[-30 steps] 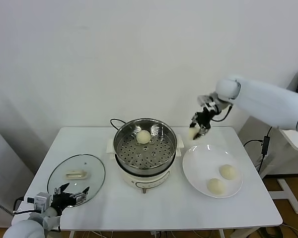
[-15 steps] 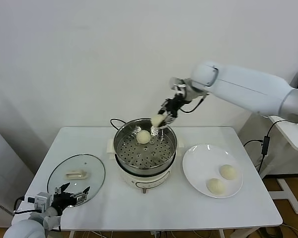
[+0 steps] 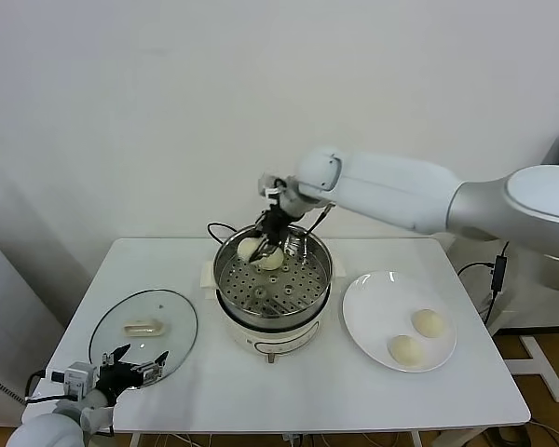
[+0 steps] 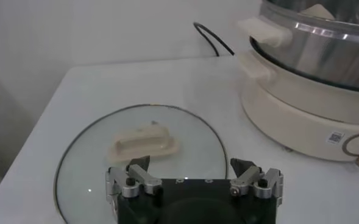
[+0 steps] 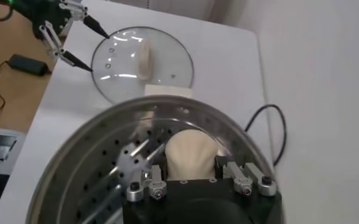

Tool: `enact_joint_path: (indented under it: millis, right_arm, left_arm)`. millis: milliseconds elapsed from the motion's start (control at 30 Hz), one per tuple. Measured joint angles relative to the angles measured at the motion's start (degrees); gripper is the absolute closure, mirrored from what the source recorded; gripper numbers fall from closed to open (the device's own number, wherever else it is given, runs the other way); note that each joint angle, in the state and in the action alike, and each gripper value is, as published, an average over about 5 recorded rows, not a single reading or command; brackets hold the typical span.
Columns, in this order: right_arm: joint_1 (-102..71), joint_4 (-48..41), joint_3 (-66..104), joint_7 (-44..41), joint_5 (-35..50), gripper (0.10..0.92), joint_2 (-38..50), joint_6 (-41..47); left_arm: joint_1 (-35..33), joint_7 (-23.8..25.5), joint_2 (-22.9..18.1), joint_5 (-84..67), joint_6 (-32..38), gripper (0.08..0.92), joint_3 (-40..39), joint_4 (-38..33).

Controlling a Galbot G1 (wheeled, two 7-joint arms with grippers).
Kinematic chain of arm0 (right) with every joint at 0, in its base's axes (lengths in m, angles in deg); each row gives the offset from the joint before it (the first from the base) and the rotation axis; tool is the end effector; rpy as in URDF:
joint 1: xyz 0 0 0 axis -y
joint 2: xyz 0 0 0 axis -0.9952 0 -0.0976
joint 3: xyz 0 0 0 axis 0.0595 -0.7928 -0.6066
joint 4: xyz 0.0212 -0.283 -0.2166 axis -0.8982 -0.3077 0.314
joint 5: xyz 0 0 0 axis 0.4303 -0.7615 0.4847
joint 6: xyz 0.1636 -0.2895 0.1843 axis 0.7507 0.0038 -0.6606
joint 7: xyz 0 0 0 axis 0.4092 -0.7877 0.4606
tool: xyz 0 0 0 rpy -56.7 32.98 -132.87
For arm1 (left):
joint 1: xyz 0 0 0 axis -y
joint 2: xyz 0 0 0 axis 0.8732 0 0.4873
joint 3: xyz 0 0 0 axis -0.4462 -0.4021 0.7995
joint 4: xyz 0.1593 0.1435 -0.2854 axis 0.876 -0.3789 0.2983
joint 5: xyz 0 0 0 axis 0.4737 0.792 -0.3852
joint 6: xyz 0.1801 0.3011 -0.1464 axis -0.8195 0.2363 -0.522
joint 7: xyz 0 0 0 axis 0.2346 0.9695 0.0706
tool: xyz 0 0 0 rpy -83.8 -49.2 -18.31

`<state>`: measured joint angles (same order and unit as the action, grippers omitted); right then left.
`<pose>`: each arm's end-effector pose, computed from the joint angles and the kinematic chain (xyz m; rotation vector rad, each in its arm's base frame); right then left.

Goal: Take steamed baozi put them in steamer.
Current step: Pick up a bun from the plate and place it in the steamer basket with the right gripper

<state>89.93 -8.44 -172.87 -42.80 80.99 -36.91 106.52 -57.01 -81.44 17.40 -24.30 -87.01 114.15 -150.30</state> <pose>0.6087 0.1537 -0.0737 1.5978 -1.6349 1.1561 0.2340 0.1191 -0.2810 -0.2077 -2.5185 -0.0935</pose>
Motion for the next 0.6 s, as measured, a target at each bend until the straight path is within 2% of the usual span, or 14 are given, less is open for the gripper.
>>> enact_joint_path:
  millis: [600]
  right_arm:
    - [-4.33, -0.67, -0.25, 3.12, -1.97, 0.541, -2.70, 3.30]
  left_arm:
    - [-0.33, 0.06, -0.25, 0.01, 0.16, 0.177, 0.13, -0.07]
